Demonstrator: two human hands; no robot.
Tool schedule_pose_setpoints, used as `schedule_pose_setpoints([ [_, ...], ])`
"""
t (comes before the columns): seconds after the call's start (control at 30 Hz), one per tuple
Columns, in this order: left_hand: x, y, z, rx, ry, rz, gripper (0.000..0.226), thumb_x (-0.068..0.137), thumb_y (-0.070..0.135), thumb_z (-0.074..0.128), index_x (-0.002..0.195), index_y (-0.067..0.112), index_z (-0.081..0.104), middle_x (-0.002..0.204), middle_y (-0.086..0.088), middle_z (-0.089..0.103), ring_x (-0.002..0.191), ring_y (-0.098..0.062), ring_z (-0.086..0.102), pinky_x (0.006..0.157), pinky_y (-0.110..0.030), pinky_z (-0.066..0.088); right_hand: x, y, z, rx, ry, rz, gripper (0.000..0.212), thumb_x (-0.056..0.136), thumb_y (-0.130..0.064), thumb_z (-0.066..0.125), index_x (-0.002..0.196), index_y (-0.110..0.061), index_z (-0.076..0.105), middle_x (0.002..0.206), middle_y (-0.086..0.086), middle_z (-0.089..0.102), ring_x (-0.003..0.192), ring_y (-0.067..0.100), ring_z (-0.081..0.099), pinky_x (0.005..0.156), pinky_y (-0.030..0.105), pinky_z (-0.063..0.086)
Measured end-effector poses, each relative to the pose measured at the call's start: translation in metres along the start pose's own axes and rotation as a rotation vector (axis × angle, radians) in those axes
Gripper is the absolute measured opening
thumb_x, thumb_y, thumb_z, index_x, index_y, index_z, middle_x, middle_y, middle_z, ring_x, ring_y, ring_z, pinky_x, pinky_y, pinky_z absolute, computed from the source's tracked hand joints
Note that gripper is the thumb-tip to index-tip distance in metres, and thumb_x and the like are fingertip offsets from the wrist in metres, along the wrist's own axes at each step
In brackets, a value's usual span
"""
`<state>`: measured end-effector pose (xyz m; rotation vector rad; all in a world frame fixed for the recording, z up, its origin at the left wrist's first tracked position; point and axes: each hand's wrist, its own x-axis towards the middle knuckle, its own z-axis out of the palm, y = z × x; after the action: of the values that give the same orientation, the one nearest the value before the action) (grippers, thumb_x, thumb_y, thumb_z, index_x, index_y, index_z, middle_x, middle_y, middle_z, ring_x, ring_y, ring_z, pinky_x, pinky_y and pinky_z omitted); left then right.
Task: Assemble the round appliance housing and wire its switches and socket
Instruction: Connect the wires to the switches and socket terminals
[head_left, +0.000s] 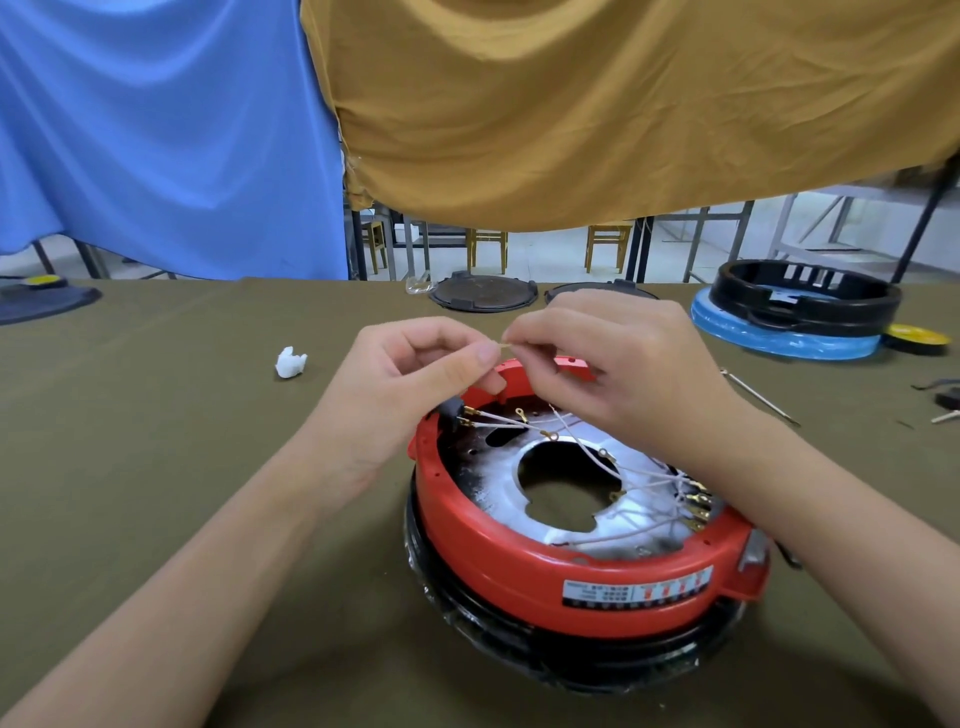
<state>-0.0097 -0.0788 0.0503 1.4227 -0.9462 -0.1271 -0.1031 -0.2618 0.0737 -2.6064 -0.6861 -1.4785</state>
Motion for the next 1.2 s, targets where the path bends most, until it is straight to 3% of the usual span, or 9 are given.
schedule_pose_setpoints([
  [0.1,0.0,0.0,0.001,-0.05,-0.035,-0.022,0.018,0.083,0.036,0.071,0.086,0.018,0.072,0.08,-0.005,0.07,0.079,-0.036,0.052,0.073,-0.08,0.035,-0.001,0.001,0.001,0.031,-0.015,-0.007,0.012,0.093,-0.008,0.064,0.09,-0.006,0.076,0.071,0.005,0.067,0.064,0.025,0.063,0.049,0.041,0.05],
  [0.23,0.0,0.002,-0.001,-0.052,-0.074,-0.023,0.018,0.083,0.033,0.071,0.085,0.015,0.071,0.079,-0.008,0.067,0.079,-0.054,0.053,0.073,-0.081,0.034,0.0,0.003,0.0,0.068,-0.048,-0.034,0.012,0.095,-0.009,0.064,0.093,-0.006,0.075,0.074,0.004,0.067,0.067,0.024,0.063,0.051,0.042,0.05],
  [0.37,0.0,0.005,-0.007,-0.007,-0.131,-0.014,0.017,0.083,0.03,0.069,0.083,0.013,0.069,0.074,-0.008,0.063,0.075,-0.036,0.049,0.069,-0.073,0.039,0.0,0.005,0.001,0.088,-0.127,-0.082,0.015,0.098,-0.011,0.06,0.099,-0.006,0.074,0.082,0.005,0.068,0.071,0.027,0.061,0.057,0.044,0.05],
  [0.5,0.001,0.006,-0.011,0.041,-0.149,0.006,0.015,0.083,0.031,0.069,0.08,0.017,0.07,0.072,-0.007,0.063,0.069,-0.035,0.049,0.064,-0.069,0.042,0.001,0.007,0.003,0.077,-0.136,-0.115,0.018,0.098,-0.014,0.059,0.1,-0.005,0.074,0.084,0.006,0.07,0.072,0.03,0.061,0.061,0.044,0.051],
  [0.6,0.003,0.003,-0.012,0.028,-0.117,-0.006,0.009,0.086,0.024,0.069,0.08,0.017,0.071,0.072,-0.005,0.065,0.07,-0.034,0.052,0.068,-0.069,0.043,0.0,0.009,0.002,0.073,-0.138,-0.069,0.03,0.095,-0.026,0.064,0.116,-0.004,0.069,0.094,0.006,0.071,0.083,0.029,0.064,0.075,0.046,0.052],
  [0.73,0.006,-0.002,-0.015,0.049,-0.077,-0.001,0.01,0.085,0.022,0.067,0.082,0.014,0.072,0.071,-0.001,0.067,0.07,-0.017,0.059,0.071,-0.032,0.051,-0.002,0.014,-0.001,-0.004,-0.102,0.023,0.043,0.089,-0.031,0.071,0.123,-0.006,0.065,0.105,0.003,0.067,0.098,0.024,0.057,0.091,0.036,0.045],
  [0.8,0.006,-0.004,-0.015,0.054,-0.078,-0.001,0.01,0.085,0.02,0.067,0.081,0.011,0.07,0.071,0.0,0.067,0.069,-0.012,0.06,0.07,-0.02,0.05,-0.001,0.015,-0.001,0.002,-0.107,0.065,0.034,0.089,-0.03,0.071,0.114,-0.007,0.07,0.103,0.002,0.069,0.096,0.024,0.056,0.089,0.036,0.045],
  [0.93,0.006,-0.004,-0.017,0.065,-0.082,0.011,0.009,0.085,0.02,0.067,0.079,0.014,0.069,0.071,0.001,0.067,0.071,-0.012,0.061,0.071,-0.018,0.05,-0.004,0.014,0.0,0.038,-0.161,0.126,0.018,0.092,-0.025,0.066,0.096,-0.01,0.076,0.084,0.002,0.071,0.081,0.027,0.064,0.075,0.046,0.052],
  [1.2,0.008,-0.005,-0.019,0.069,-0.108,0.027,0.015,0.081,0.03,0.068,0.078,0.016,0.068,0.072,-0.001,0.065,0.072,-0.013,0.059,0.072,-0.018,0.049,-0.004,0.009,-0.001,0.1,-0.051,0.241,0.014,0.089,-0.017,0.071,0.095,-0.008,0.079,0.085,0.003,0.077,0.076,0.025,0.073,0.068,0.043,0.057],
])
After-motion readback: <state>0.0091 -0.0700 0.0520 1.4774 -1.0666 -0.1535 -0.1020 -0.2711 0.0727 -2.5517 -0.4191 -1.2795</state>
